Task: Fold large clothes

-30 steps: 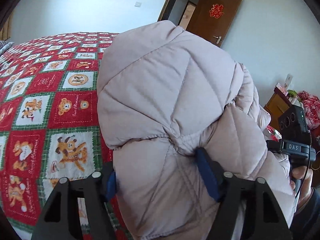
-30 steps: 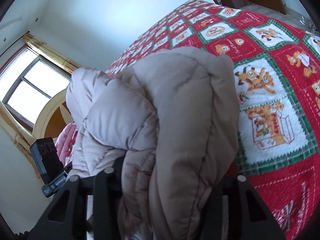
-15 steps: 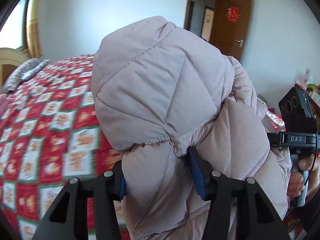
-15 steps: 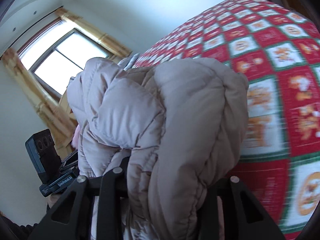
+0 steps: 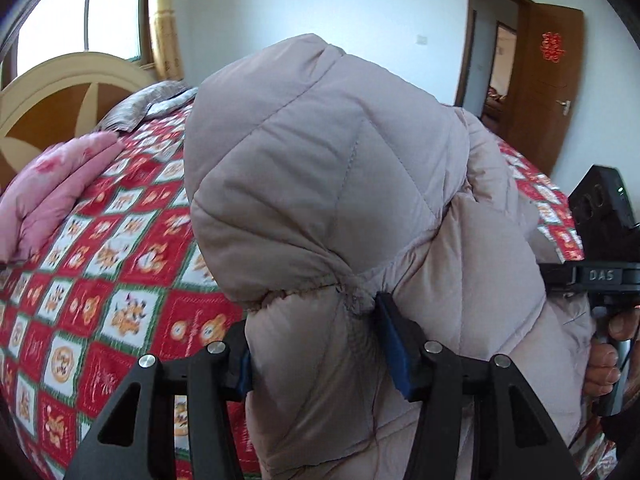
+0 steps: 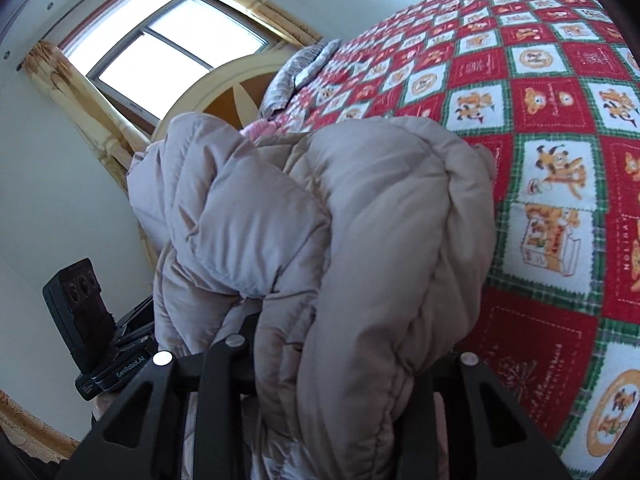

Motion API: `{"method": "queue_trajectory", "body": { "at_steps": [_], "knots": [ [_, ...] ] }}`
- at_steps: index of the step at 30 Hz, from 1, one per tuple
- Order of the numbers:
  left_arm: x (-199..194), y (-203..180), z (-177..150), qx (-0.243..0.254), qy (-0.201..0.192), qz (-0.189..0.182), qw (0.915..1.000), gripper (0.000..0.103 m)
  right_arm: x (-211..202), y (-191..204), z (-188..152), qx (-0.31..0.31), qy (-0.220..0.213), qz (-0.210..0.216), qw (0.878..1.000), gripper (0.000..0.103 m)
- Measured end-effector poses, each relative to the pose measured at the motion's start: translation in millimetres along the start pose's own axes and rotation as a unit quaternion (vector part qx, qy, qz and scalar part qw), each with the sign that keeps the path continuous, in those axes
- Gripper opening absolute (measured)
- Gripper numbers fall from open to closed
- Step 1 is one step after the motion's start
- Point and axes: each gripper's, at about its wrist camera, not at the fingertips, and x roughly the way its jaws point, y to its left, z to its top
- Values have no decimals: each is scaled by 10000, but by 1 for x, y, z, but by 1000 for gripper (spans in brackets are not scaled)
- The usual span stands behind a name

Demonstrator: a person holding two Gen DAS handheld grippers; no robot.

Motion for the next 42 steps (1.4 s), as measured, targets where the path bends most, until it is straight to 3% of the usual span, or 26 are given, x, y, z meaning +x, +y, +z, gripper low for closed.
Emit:
{"method": "queue_trajectory", "body": {
  "at_steps": [6, 16, 31, 38, 42],
  "knots": [
    [9, 13, -20, -159, -89, 423, 9989, 73, 15, -8, 0, 109, 118, -212, 9996, 38],
    [27, 34, -29, -500, -173, 447, 9976, 95, 23, -15, -17, 146, 128, -461, 9987, 49],
    [17, 34, -30, -592, -87, 583, 9965, 98, 15, -4, -23, -335, 99, -1439, 9890, 69],
    [-55, 22, -23, -533, -773, 527, 9942, 98, -47, 31, -32, -652, -700, -1795, 9791, 86],
    [-82, 10, -23, -441, -939, 473, 9935, 98, -70, 62, -45, -948, -983, -2088, 9684, 86]
  ]
}}
